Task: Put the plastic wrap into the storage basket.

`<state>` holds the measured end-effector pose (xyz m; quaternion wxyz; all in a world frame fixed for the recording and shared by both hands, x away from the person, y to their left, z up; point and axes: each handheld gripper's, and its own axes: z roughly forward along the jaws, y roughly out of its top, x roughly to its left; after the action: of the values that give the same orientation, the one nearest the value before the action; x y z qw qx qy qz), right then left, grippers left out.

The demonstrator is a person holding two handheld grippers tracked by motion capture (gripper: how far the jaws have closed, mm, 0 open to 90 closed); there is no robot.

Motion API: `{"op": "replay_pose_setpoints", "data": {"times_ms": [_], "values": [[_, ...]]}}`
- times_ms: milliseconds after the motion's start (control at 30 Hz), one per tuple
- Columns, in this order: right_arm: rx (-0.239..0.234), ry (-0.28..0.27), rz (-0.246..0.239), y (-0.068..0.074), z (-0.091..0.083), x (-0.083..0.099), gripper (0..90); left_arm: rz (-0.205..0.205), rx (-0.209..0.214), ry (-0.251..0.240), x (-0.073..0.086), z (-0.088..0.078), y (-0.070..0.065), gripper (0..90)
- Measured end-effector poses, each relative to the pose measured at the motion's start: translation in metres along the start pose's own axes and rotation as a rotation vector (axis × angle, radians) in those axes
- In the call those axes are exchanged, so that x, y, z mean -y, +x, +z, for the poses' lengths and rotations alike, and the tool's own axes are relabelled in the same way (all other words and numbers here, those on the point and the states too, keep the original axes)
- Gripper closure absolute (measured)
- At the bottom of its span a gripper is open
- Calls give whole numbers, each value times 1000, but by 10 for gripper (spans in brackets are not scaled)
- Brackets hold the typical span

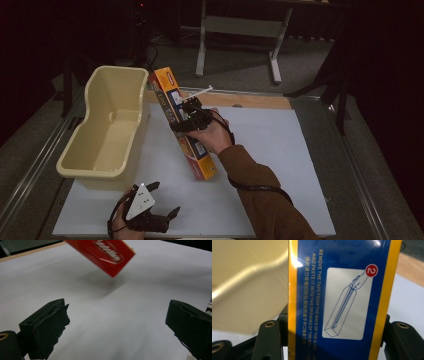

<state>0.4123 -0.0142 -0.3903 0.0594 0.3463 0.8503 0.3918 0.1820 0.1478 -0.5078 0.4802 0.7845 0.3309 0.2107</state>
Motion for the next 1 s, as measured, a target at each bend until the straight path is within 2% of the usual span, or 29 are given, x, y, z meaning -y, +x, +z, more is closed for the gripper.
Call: {"op": "replay_pose_setpoints", "data": {"times_ms": [167,333,400,500,700,767,867,1000], "values": [[-22,-92,56,0,-1,-7,401,2,1,-4,0,-1,0,37],[-11,-145,83,1,0,-13,401,8,6,-12,0,-1,-1,37],[-19,-150,92,1,0,-15,401,8,6,-12,0,-1,-1,37],[-62,-156,139,0,3,-21,401,11,11,-17,0,-2,-2,37],[-115,-165,214,-1,10,-30,401,24,19,-23,0,-3,-4,37],[-122,-164,226,-2,11,-31,401,24,19,-23,0,-3,-4,37],[-151,-160,277,-3,15,-35,401,34,30,-31,0,-4,-6,37],[-147,-155,288,-2,17,-38,401,43,42,-29,0,-3,-8,38]]}}
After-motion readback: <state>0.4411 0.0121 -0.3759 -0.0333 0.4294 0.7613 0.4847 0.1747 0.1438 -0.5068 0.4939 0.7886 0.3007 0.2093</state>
